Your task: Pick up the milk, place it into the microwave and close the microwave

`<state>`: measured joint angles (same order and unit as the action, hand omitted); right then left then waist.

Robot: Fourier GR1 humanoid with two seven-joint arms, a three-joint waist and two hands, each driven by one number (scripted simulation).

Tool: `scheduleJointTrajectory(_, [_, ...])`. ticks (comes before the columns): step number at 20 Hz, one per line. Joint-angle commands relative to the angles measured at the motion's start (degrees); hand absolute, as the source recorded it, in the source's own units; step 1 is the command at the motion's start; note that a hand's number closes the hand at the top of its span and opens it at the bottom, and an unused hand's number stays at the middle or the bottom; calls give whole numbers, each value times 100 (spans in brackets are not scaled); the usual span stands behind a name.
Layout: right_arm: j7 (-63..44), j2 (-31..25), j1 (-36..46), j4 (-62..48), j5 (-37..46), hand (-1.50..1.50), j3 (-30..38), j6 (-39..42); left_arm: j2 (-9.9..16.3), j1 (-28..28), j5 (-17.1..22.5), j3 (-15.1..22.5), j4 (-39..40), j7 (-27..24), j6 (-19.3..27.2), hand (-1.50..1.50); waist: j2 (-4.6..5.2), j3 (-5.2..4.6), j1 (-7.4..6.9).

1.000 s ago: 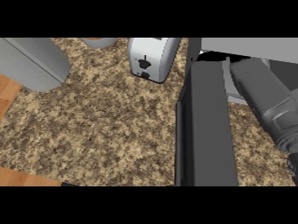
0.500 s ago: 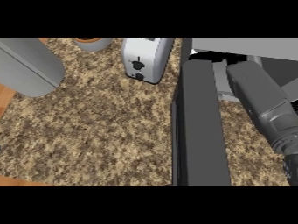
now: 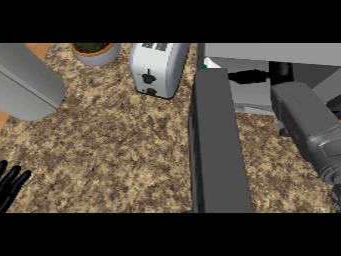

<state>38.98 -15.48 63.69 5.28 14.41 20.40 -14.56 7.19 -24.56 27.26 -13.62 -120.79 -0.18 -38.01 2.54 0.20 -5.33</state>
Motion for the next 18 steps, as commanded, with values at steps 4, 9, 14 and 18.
scheduleJointTrajectory(4, [651,187,-546,29,-324,-150,234,1556,-132,46,-516,664,556,-143,-595,-150,-109,-8,248])
scheduleJointTrajectory(9, [839,243,-958,41,-611,-150,438,2506,-145,27,-1039,986,481,-197,-819,-150,-192,-11,346])
scheduleJointTrajectory(14, [1255,700,-1507,228,-698,-150,392,2810,-492,569,-2013,1264,1087,-546,-632,-150,-234,-19,469])
scheduleJointTrajectory(18, [1423,982,-2099,396,-616,-150,160,2920,-705,806,-2819,1661,1493,-786,-180,-150,-302,-29,637])
